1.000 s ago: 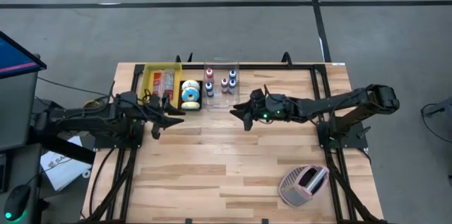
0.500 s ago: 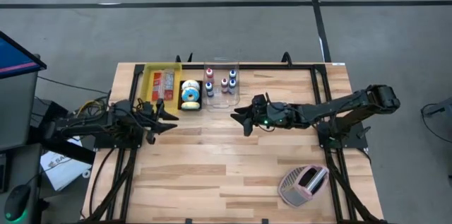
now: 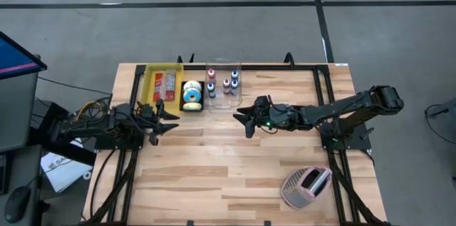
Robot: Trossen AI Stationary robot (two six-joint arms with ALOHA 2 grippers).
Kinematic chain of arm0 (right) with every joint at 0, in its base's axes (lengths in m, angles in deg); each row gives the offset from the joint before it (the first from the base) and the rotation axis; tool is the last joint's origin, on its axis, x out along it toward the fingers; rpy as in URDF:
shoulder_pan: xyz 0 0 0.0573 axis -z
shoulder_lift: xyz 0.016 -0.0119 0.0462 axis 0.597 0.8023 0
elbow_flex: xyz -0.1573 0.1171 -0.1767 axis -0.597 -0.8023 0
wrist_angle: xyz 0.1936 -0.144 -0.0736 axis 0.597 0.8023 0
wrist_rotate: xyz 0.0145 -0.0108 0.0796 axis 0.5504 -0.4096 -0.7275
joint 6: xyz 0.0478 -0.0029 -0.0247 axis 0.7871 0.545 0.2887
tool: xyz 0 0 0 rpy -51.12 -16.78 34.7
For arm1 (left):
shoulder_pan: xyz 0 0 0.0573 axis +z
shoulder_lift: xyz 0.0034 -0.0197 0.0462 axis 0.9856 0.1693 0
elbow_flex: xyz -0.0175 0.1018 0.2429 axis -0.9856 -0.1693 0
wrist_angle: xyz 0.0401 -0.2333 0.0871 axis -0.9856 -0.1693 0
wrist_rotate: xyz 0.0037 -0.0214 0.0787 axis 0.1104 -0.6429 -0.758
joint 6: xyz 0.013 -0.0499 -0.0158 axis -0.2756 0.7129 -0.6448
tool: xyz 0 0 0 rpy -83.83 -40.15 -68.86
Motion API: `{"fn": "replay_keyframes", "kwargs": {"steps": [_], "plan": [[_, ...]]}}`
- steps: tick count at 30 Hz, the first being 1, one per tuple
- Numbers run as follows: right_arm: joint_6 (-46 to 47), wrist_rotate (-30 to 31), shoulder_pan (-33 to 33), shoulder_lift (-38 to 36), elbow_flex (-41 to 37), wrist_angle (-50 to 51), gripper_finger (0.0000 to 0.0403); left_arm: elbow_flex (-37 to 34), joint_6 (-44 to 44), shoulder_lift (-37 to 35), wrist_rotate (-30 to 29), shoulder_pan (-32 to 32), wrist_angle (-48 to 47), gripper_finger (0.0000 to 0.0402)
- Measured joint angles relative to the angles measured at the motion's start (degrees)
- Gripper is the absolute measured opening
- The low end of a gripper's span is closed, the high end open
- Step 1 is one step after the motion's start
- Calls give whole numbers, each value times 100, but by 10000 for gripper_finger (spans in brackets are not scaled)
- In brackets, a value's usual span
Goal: Pick & Place Food Item
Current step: Return to Home Position
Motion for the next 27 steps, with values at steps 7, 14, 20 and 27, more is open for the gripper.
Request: {"fn": "replay_keyframes", "kwargs": {"steps": [7, 14, 20, 27], "plan": [[-389, -60, 143, 4, 2, 258, 162, 0, -198, 354, -704, -152, -116, 131], [-1023, -977, 641, 7, 2, 322, 162, -9, -140, 1047, -801, -136, 114, 131], [-1752, -2517, 1288, 5, 2, 139, 162, -9, -144, 1453, -800, -136, 172, 131], [-2534, -3847, 1490, -425, 4, 947, 162, -9, -147, 1747, -796, -136, 175, 131]]}}
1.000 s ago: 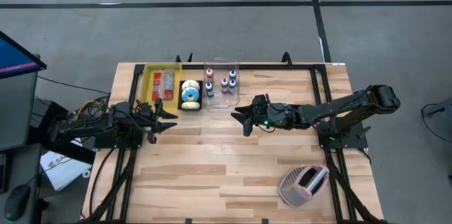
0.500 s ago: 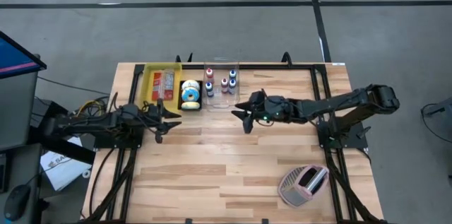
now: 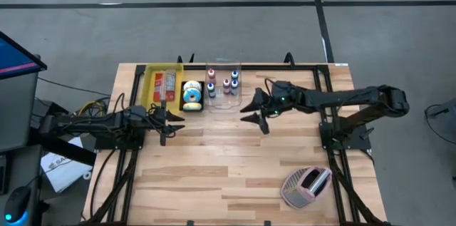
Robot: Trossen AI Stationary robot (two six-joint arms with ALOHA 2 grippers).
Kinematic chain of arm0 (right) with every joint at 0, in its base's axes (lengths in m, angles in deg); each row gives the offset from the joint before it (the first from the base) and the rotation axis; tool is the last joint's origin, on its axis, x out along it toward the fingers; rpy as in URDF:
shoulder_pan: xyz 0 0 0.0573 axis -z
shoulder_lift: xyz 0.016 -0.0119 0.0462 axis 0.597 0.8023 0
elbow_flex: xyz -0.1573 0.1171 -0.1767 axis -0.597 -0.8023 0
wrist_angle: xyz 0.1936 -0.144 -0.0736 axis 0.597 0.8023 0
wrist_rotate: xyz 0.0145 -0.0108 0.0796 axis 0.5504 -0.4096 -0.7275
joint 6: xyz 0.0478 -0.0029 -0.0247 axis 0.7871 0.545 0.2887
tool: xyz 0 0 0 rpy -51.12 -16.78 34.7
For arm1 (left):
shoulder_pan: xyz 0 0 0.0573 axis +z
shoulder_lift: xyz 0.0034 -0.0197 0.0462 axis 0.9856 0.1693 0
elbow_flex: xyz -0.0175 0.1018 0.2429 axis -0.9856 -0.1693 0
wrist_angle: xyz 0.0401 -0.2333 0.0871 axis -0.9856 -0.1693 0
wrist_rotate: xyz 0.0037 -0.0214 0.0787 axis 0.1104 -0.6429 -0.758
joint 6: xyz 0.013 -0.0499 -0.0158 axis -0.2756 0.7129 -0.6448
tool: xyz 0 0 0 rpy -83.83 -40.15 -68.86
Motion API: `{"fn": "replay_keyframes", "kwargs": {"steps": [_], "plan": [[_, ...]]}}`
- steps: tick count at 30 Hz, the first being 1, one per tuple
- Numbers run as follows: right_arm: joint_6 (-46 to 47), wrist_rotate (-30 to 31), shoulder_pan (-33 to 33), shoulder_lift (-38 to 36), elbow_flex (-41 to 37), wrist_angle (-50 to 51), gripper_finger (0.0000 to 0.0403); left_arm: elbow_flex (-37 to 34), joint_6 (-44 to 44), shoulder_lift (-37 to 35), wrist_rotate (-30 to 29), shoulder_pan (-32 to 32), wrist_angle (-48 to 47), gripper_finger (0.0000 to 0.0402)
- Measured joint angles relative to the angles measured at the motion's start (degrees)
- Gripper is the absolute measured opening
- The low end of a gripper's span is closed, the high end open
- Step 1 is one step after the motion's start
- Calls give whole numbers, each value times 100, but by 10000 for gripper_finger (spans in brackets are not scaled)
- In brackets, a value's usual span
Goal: Pick & Place Food Item
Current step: Return to Home Position
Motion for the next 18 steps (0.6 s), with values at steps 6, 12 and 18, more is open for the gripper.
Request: {"fn": "replay_keyframes", "kwargs": {"steps": [6, 12, 18], "plan": [[-286, -67, -259, -784, -551, 74, 162, 0, 0, 105, 2, 0, 10, 131], [258, -21, -473, -2051, -2537, -1273, 162, 0, 0, 104, 5, 0, 29, 131], [450, 593, -742, -3529, -3725, -1498, 162, 0, -2, 104, 23, 0, 49, 131]]}}
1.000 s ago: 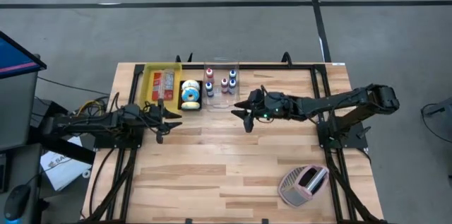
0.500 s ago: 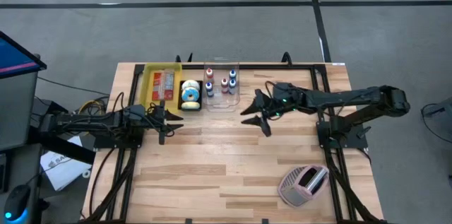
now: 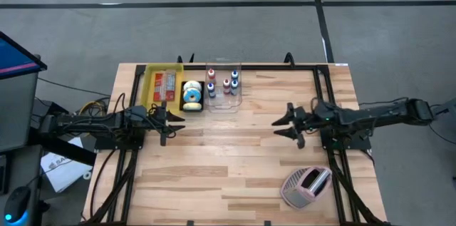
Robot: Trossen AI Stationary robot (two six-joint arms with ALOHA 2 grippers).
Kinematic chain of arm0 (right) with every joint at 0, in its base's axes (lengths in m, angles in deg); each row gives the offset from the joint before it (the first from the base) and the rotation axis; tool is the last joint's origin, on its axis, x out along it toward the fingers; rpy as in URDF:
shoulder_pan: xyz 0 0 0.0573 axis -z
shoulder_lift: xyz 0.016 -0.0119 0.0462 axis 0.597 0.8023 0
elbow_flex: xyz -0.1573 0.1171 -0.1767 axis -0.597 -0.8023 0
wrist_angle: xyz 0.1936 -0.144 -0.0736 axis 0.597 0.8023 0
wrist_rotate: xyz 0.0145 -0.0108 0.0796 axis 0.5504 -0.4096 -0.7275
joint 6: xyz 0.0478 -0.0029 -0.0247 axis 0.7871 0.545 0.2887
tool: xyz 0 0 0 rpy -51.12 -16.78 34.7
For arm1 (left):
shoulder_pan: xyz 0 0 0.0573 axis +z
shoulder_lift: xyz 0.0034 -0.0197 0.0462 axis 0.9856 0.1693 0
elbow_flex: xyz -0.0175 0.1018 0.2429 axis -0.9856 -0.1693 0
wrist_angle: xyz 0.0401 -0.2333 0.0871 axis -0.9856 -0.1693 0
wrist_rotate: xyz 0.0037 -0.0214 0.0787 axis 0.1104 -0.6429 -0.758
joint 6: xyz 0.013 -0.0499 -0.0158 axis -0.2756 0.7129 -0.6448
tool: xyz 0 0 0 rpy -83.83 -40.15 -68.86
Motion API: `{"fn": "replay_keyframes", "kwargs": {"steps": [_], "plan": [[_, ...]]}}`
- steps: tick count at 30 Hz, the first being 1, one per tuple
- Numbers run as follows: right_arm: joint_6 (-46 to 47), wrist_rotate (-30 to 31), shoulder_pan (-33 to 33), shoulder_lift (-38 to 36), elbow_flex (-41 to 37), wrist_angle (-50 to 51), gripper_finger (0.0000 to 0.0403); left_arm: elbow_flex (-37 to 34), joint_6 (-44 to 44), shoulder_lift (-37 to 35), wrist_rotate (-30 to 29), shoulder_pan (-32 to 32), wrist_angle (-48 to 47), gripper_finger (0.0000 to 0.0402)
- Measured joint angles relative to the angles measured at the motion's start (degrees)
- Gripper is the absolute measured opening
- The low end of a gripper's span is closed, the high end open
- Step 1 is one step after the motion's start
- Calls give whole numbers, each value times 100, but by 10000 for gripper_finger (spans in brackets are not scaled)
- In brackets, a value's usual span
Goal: Pick & Place Food Item
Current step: Return to Home Position
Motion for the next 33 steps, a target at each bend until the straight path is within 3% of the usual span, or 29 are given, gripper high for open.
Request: {"fn": "replay_keyframes", "kwargs": {"steps": [8, 18, 33], "plan": [[-161, 537, 15, -1854, -948, 131, 162, 0, 0, 0, -2, 0, 0, 131], [-696, 611, 19, -4078, -1014, 2167, 162, 0, 0, 0, -26, 0, 2, 131], [-409, 537, 17, -4114, -1018, 2121, 162, 0, 0, 39, -22, 0, 74, 131]]}}
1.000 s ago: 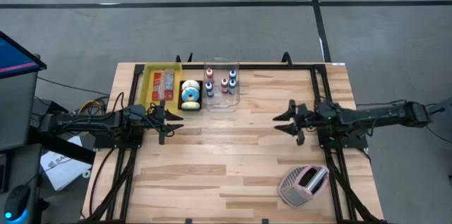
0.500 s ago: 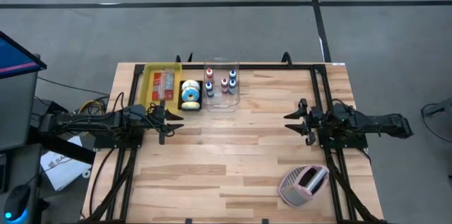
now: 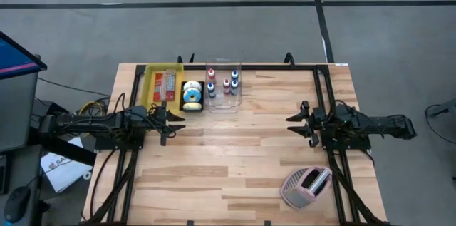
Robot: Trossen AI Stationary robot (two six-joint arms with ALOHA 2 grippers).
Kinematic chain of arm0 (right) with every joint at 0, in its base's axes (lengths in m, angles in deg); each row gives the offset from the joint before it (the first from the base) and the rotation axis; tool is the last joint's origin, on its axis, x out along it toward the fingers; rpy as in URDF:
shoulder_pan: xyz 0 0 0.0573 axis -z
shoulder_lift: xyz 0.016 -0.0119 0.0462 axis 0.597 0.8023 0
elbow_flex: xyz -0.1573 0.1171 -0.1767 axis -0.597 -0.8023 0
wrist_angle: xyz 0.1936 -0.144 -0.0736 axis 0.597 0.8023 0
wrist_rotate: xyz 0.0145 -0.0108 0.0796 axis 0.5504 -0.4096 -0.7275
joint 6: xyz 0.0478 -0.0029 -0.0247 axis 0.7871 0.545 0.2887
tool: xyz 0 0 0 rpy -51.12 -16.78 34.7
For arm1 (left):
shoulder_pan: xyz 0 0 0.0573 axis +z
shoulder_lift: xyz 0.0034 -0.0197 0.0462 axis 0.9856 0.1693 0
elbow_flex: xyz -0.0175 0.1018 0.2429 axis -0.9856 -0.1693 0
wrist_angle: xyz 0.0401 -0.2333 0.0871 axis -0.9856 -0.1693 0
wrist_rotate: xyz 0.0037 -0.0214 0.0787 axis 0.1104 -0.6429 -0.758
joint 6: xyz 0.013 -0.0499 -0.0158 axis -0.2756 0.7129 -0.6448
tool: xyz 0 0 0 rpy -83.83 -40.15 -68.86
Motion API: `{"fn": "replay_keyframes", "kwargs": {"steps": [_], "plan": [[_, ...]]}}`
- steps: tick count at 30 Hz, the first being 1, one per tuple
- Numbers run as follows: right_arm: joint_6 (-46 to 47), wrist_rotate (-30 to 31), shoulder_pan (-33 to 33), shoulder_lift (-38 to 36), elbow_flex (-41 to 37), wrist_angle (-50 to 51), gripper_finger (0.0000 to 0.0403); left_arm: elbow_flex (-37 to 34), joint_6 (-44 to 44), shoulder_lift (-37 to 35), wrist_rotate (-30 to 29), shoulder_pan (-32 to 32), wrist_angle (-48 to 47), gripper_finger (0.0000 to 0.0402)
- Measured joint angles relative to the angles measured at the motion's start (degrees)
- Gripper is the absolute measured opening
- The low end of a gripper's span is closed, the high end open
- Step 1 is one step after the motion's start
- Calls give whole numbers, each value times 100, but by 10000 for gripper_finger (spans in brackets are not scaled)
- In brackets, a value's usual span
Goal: Pick & Place Food Item
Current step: Return to Home Position
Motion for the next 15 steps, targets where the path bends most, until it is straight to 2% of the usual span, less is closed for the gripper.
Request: {"fn": "replay_keyframes", "kwargs": {"steps": [15], "plan": [[2, 7, 0, 55, -2, 31, 162, 0, 0, 0, 4, 1, -4, 131]]}}
